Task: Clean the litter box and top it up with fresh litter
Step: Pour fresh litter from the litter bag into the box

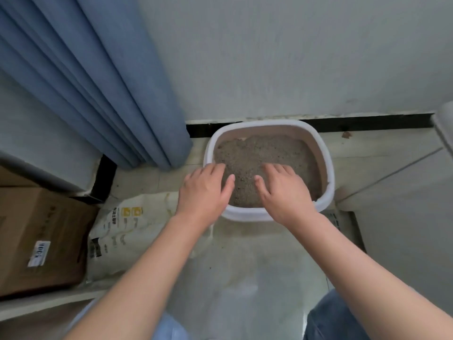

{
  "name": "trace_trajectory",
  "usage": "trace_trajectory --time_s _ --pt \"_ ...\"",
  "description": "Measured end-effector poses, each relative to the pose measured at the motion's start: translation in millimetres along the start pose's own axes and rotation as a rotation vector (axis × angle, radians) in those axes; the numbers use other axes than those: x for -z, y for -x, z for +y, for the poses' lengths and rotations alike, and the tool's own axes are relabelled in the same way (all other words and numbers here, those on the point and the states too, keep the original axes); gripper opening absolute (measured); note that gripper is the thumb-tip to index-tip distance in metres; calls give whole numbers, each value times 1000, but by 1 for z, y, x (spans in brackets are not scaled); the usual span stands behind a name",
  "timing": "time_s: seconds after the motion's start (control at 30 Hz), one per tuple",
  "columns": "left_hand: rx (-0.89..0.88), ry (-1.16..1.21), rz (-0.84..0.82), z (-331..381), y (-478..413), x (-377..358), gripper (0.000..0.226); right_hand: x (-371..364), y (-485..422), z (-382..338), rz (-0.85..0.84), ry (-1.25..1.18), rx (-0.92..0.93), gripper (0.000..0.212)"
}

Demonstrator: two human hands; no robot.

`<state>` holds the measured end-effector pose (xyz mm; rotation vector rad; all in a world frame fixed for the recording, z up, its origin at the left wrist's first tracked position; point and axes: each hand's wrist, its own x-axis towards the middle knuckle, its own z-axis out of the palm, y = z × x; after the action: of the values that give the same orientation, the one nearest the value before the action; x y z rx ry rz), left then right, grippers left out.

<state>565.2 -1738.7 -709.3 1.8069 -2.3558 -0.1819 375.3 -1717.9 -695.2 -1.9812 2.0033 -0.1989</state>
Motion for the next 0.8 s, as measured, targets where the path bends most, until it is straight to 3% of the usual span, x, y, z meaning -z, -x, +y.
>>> trace_trajectory --time_s 0.2,0.43,0.8 --pt "-20 -11 75 -1 -27 -25 52 -13 -29 1 89 4 62 47" --pt "-4 2 12 -1 -9 -27 53 -24 -6 31 -70 60 -19 47" --pt "-5 3 49 2 -19 -29 56 -22 -24 25 -35 -13 -16 48"
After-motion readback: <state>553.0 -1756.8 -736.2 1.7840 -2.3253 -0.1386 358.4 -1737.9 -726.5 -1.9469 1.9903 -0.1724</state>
